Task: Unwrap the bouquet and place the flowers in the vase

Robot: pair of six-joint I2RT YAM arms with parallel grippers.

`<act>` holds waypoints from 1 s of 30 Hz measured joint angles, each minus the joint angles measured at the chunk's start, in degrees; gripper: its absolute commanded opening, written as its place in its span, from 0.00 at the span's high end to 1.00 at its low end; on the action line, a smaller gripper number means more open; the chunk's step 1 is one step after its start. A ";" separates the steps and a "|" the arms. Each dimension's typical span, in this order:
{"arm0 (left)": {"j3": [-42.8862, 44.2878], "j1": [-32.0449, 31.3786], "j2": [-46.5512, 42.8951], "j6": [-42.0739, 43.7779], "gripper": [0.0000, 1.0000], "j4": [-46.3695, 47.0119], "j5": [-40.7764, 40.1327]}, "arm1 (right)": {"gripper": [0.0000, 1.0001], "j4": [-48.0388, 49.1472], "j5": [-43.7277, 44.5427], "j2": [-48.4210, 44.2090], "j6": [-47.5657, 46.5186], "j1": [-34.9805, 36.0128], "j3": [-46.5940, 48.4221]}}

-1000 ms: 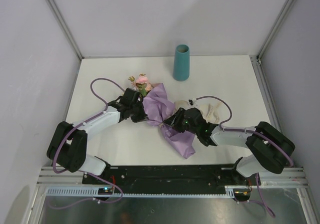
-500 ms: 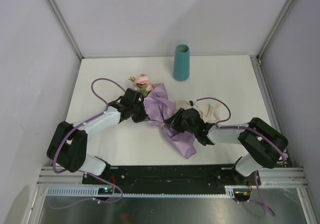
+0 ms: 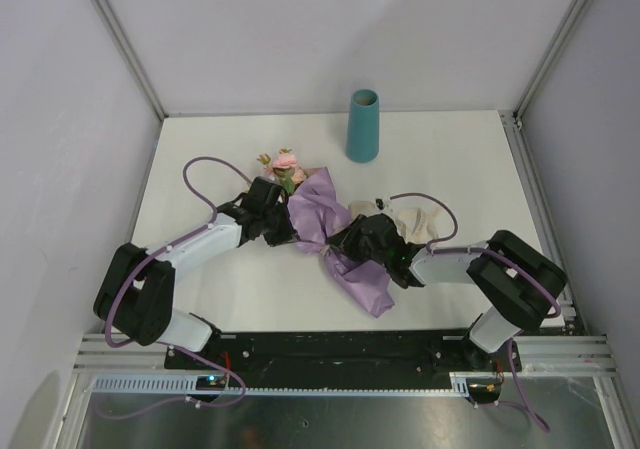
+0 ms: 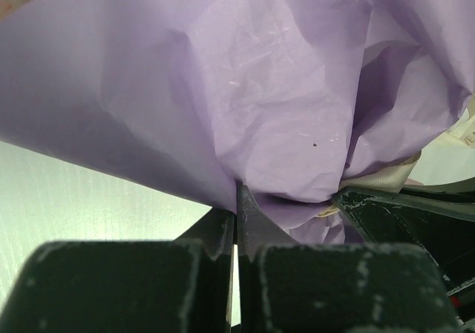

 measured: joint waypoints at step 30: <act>0.02 -0.28 0.70 0.17 1.00 -0.55 -2.84 | 0.76 31.93 -25.62 8.26 -4.13 -8.76 -4.39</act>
